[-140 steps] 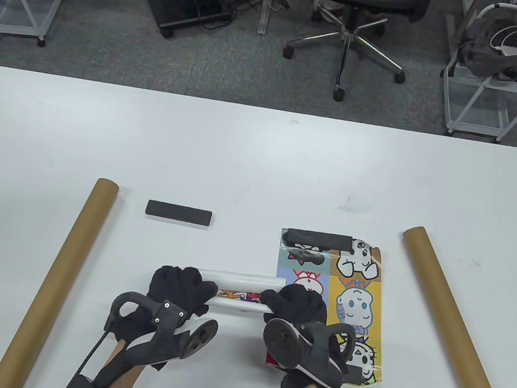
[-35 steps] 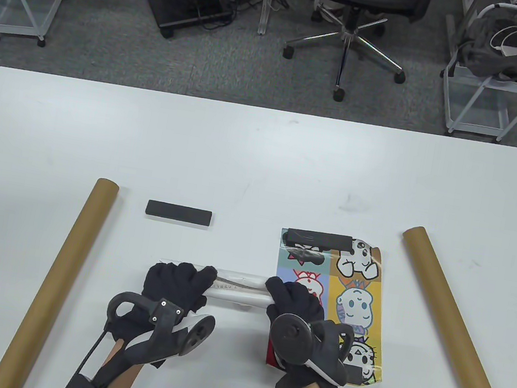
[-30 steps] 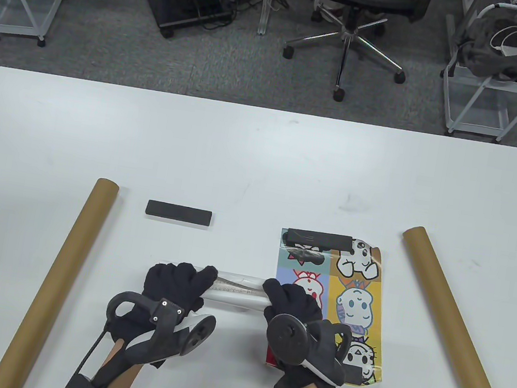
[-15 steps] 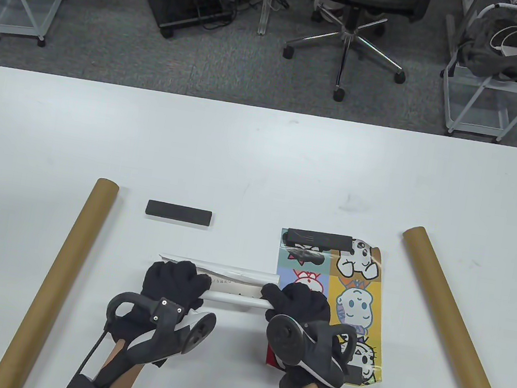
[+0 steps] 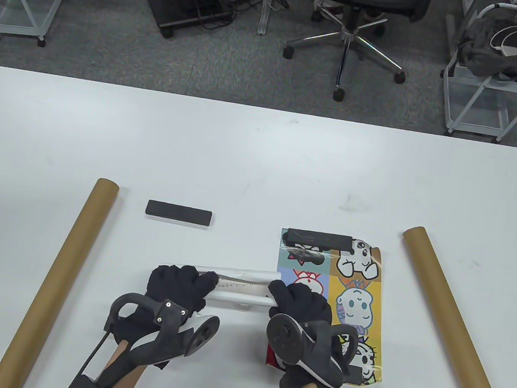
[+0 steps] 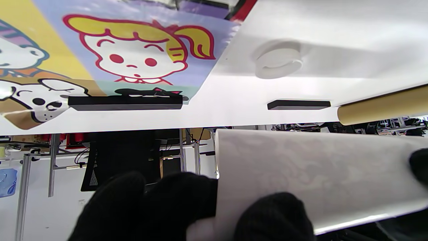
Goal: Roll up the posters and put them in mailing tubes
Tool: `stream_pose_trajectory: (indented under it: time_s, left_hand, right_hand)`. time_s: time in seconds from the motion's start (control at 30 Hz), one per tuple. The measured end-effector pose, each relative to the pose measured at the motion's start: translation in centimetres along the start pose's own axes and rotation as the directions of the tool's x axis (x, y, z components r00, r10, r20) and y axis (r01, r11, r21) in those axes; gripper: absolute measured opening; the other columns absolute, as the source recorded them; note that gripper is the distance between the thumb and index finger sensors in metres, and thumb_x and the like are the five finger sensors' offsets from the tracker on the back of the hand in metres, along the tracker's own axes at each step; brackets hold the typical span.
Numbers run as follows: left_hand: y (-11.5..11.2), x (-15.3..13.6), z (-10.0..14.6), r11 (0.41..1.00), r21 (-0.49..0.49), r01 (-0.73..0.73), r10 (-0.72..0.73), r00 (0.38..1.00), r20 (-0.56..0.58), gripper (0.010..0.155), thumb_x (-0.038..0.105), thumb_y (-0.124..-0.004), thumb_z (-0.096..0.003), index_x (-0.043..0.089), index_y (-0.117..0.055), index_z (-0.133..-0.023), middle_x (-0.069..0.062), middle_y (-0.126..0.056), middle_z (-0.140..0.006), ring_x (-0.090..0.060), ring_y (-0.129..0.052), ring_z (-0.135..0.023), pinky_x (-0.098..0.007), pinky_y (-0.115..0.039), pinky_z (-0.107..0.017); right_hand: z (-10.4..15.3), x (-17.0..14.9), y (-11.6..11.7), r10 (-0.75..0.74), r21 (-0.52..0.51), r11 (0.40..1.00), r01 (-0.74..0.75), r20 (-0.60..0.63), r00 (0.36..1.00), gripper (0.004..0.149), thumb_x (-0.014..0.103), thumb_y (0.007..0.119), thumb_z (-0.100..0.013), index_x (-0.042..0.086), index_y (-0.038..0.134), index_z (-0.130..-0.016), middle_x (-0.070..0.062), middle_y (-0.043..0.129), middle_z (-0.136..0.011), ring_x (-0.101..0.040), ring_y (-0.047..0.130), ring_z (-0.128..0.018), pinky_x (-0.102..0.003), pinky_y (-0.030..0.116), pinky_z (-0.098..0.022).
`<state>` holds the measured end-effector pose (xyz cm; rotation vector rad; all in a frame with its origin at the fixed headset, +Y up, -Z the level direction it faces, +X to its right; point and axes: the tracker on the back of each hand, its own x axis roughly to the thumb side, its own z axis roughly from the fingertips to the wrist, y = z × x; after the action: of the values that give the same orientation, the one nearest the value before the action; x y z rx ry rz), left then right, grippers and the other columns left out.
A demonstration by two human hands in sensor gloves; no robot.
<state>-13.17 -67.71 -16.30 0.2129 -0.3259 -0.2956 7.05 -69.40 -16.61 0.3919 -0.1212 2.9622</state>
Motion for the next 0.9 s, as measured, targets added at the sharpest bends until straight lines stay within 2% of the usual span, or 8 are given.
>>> stream_pose_trajectory:
  time_s: [0.13, 0.2, 0.33, 0.47, 0.7, 0.9]
  left_hand:
    - [0.0, 0.0, 0.0, 1.000, 0.003, 0.004, -0.004, 1.000, -0.005, 0.059, 0.037, -0.076, -0.0457, 0.033, -0.059, -0.102, 0.009, -0.083, -0.091, -0.015, -0.094, -0.074, -0.048, -0.081, -0.073]
    - [-0.2, -0.2, -0.1, 1.000, -0.004, -0.016, 0.016, 1.000, -0.017, 0.055, 0.037, -0.076, -0.0457, 0.031, -0.062, -0.099, 0.008, -0.083, -0.092, -0.015, -0.095, -0.076, -0.047, -0.081, -0.072]
    - [-0.1, -0.6, -0.2, 1.000, -0.010, -0.027, 0.027, 0.999, -0.038, 0.048, 0.037, -0.076, -0.0457, 0.034, -0.069, -0.093, 0.008, -0.083, -0.094, -0.017, -0.095, -0.080, -0.048, -0.080, -0.073]
    - [-0.1, -0.8, -0.1, 1.000, -0.006, -0.020, 0.019, 0.998, -0.057, 0.046, 0.041, -0.076, -0.0446, 0.039, -0.074, -0.091, 0.003, -0.079, -0.099, -0.021, -0.091, -0.084, -0.051, -0.077, -0.074]
    - [-0.3, -1.0, -0.1, 0.999, -0.022, -0.024, 0.023, 0.997, -0.068, 0.054, 0.041, -0.071, -0.0457, 0.042, -0.069, -0.100, 0.009, -0.084, -0.095, -0.023, -0.093, -0.086, -0.051, -0.078, -0.074]
    - [-0.3, -0.9, -0.1, 0.999, -0.024, -0.039, 0.037, 0.997, -0.069, 0.055, 0.040, -0.068, -0.0464, 0.041, -0.066, -0.101, 0.011, -0.083, -0.095, -0.025, -0.092, -0.088, -0.052, -0.077, -0.074]
  right_hand:
    - [0.0, 0.2, 0.0, -0.002, -0.008, 1.000, 0.002, 0.005, 1.000, 0.055, 0.024, 0.068, -0.049, 0.011, 0.062, -0.102, -0.019, 0.070, -0.096, -0.038, 0.082, -0.068, -0.068, 0.065, -0.064]
    - [0.0, 0.1, 0.1, -0.011, -0.009, 1.000, 0.011, 0.008, 1.000, 0.054, 0.024, 0.069, -0.049, 0.014, 0.064, -0.101, -0.017, 0.071, -0.095, -0.037, 0.083, -0.067, -0.067, 0.066, -0.065]
    - [-0.1, 0.0, 0.0, -0.004, -0.011, 1.000, 0.004, 0.005, 1.000, 0.050, 0.028, 0.069, -0.048, 0.022, 0.068, -0.098, -0.016, 0.072, -0.095, -0.037, 0.084, -0.069, -0.066, 0.066, -0.065]
    - [0.0, -0.1, 0.1, 0.003, 0.000, 1.000, -0.003, -0.001, 1.000, 0.051, 0.030, 0.069, -0.047, 0.023, 0.069, -0.098, -0.015, 0.073, -0.091, -0.036, 0.084, -0.067, -0.065, 0.067, -0.065]
    - [-0.1, -0.4, 0.0, -0.026, 0.003, 1.000, 0.026, -0.003, 1.000, 0.055, 0.032, 0.069, -0.046, 0.018, 0.066, -0.100, -0.009, 0.082, -0.087, -0.031, 0.091, -0.062, -0.061, 0.073, -0.063]
    - [-0.1, -0.5, 0.0, -0.045, -0.001, 0.999, 0.045, -0.002, 0.999, 0.053, 0.029, 0.067, -0.048, 0.017, 0.067, -0.099, -0.011, 0.081, -0.090, -0.030, 0.090, -0.058, -0.060, 0.074, -0.062]
